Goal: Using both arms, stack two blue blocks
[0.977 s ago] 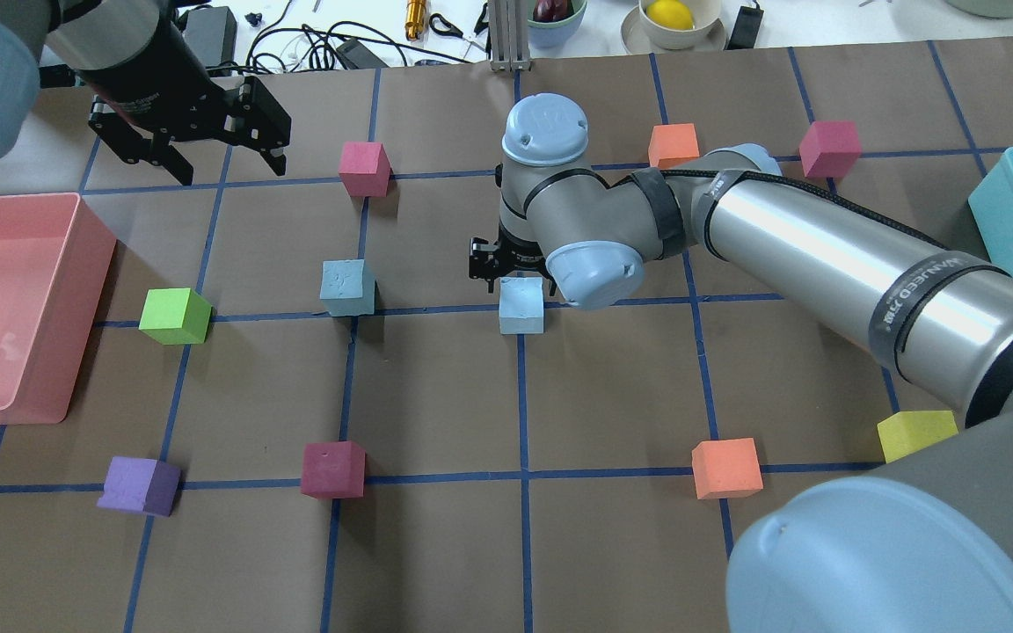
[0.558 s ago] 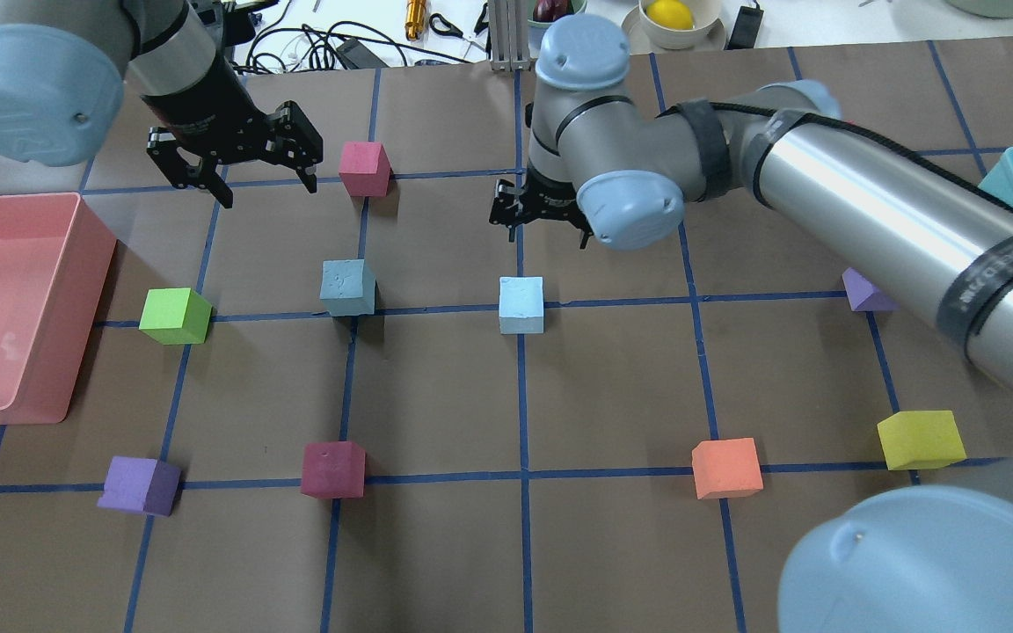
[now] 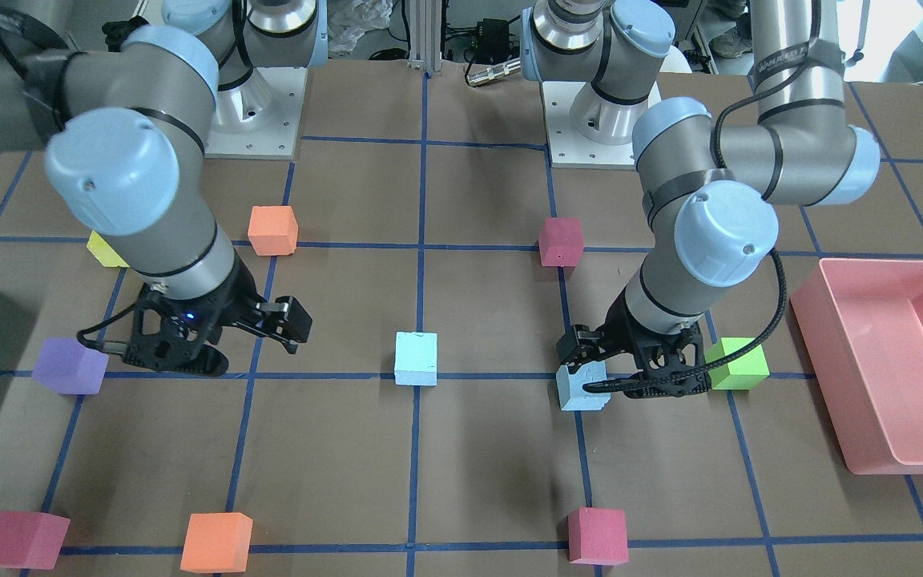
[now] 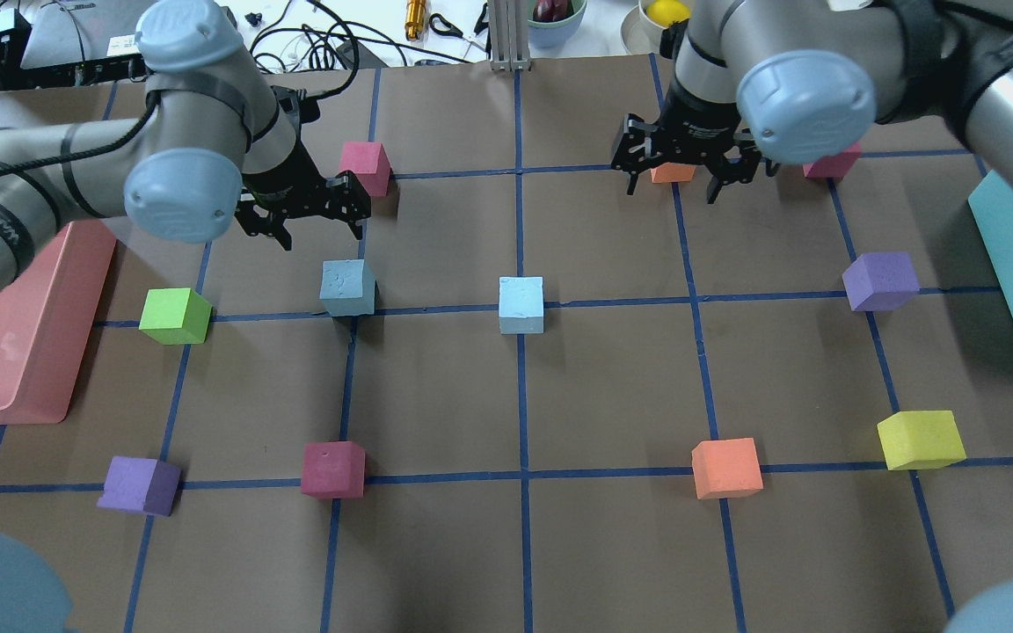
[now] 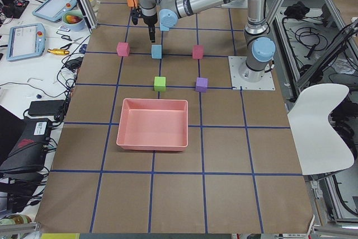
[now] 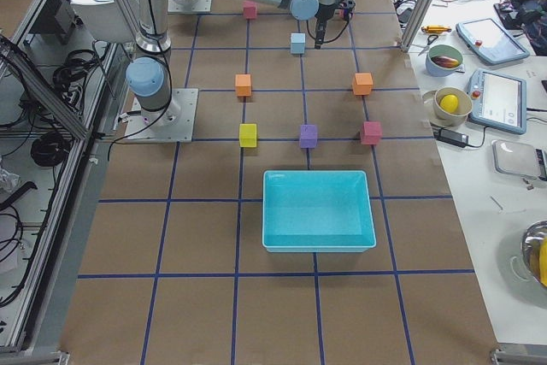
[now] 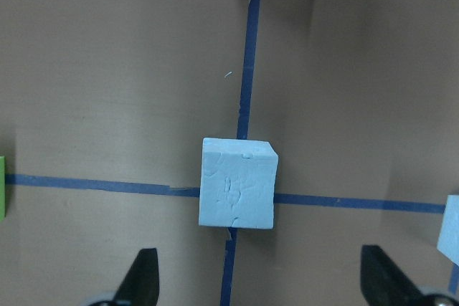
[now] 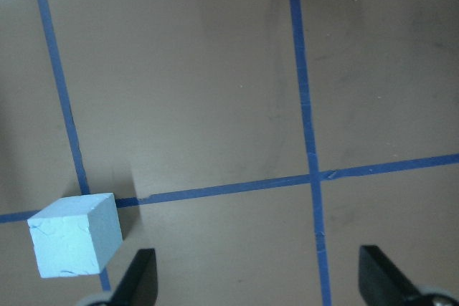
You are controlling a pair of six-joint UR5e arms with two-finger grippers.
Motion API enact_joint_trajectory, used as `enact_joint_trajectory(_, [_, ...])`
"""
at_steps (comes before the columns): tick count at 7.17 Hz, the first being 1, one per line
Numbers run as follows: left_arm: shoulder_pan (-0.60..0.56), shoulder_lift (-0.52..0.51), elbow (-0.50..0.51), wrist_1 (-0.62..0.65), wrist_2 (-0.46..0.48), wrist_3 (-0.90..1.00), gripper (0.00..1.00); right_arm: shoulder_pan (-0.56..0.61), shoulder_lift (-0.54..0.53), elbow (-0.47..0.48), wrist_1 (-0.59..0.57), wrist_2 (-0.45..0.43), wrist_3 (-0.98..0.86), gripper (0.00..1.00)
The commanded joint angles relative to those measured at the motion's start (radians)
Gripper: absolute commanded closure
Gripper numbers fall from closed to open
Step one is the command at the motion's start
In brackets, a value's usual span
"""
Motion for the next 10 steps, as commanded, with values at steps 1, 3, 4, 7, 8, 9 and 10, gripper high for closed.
enact_joint_trajectory(1, [-0.001,-0.050,-0.080,0.089,-0.001,0.005,0.00,-0.029,-0.144,0.031,0.125,-0.027,-0.040,0.00])
enact_joint_trajectory(3, [-0.002,-0.078,-0.092,0.089,-0.001,0.007,0.00,-0.030,-0.192,0.036,0.120,-0.041,-0.033,0.00])
enact_joint_trajectory(4, [-0.002,-0.092,-0.088,0.092,0.001,0.004,0.01,-0.029,-0.200,0.043,0.140,-0.039,-0.031,0.00])
enact_joint_trajectory(7, [-0.002,-0.090,-0.066,0.101,-0.001,0.002,1.00,-0.035,-0.240,0.073,0.188,-0.038,-0.040,0.00])
enact_joint_trajectory(8, [-0.013,-0.080,-0.033,0.095,-0.008,-0.004,1.00,-0.035,-0.243,0.073,0.188,-0.038,-0.040,0.00])
enact_joint_trajectory(9, [-0.065,-0.065,0.025,0.054,-0.008,-0.039,1.00,-0.035,-0.243,0.073,0.186,-0.036,-0.042,0.00])
enact_joint_trajectory(10, [-0.153,-0.045,0.084,-0.012,-0.007,-0.141,1.00,-0.036,-0.245,0.073,0.185,-0.033,-0.048,0.00])
